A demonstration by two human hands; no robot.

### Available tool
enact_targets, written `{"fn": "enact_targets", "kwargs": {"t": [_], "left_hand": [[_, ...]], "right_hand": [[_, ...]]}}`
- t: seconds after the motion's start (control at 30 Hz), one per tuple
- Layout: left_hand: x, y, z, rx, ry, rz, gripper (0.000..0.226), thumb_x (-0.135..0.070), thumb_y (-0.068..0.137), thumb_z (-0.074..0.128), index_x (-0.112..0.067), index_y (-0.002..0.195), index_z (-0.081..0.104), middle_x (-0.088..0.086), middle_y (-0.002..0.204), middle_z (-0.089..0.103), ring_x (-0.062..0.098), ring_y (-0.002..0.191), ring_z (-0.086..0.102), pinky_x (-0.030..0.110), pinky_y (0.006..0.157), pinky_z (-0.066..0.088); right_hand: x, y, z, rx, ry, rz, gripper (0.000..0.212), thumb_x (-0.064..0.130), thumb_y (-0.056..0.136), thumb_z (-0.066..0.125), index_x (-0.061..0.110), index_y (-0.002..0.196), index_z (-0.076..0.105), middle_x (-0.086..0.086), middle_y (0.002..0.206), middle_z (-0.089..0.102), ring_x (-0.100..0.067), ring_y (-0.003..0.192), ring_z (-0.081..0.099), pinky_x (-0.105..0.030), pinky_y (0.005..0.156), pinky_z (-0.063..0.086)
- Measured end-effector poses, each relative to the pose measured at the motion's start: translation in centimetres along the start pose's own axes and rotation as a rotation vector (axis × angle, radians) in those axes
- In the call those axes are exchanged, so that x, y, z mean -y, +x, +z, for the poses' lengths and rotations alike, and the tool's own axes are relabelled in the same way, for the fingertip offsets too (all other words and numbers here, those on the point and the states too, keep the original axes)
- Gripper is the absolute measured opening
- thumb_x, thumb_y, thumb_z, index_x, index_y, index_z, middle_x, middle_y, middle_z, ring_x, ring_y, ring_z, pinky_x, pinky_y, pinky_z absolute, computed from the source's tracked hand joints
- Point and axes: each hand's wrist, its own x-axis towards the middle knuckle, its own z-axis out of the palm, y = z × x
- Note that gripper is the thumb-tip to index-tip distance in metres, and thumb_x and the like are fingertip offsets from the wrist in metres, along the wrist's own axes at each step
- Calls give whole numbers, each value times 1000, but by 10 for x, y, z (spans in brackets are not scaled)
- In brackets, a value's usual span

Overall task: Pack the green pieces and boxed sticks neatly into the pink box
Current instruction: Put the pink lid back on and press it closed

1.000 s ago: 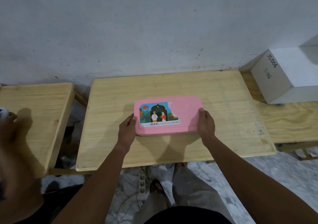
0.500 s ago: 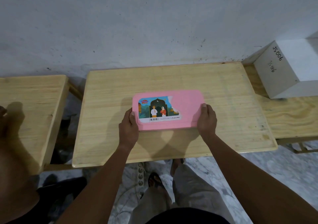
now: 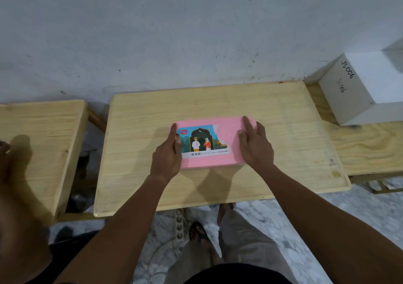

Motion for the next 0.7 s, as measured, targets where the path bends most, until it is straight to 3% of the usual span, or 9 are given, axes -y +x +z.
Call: {"fn": "enact_targets", "kwargs": {"t": [0.17, 0.3, 0.5, 0.6, 0.63, 0.7], "left_hand": [[-2, 2, -1, 21, 16, -41, 52, -34, 103, 32, -41, 153, 16, 10, 90, 67, 37, 79, 61, 40, 75, 47], [0, 2, -5, 104, -10, -86, 52, -41, 103, 29, -49, 151, 11, 13, 100, 69, 30, 74, 56, 36, 73, 44], [-8, 0, -12, 170, -174, -177, 58, -39, 101, 41, -45, 151, 12, 12, 131, 60, 39, 111, 59, 42, 93, 47], [-5, -17, -9, 49, -466, -346, 57, -39, 94, 55, -36, 147, 34, 7, 125, 65, 30, 109, 62, 43, 95, 50], [-2, -21, -7, 24, -573, -426, 50, -43, 89, 60, -36, 137, 49, 6, 121, 68, 27, 106, 64, 46, 94, 52], [2, -24, -4, 30, -670, -517, 23, -50, 79, 63, -39, 96, 73, 1, 104, 73, 27, 100, 67, 52, 90, 54]], "right_hand": [[6, -2, -2, 22, 10, 59, 47, 48, 101, 26, 44, 148, 21, -11, 140, 36, -40, 93, 62, -40, 72, 44], [9, -1, -7, 58, -12, 67, 48, 50, 101, 23, 44, 148, 18, -14, 135, 39, -41, 92, 62, -47, 79, 49], [9, -2, -16, 134, 146, 119, 52, 49, 99, 34, 45, 149, 17, -16, 144, 34, -44, 109, 56, -51, 93, 45], [3, -8, -17, 45, 336, 235, 62, 45, 97, 43, 30, 153, 20, -19, 141, 48, -42, 120, 53, -49, 99, 44], [1, -12, -16, 24, 418, 326, 61, 44, 96, 45, 24, 151, 27, -18, 141, 51, -41, 124, 52, -48, 102, 42], [-3, -19, -14, 35, 562, 464, 49, 45, 96, 48, 16, 134, 51, -16, 132, 59, -39, 121, 54, -46, 100, 44]]}}
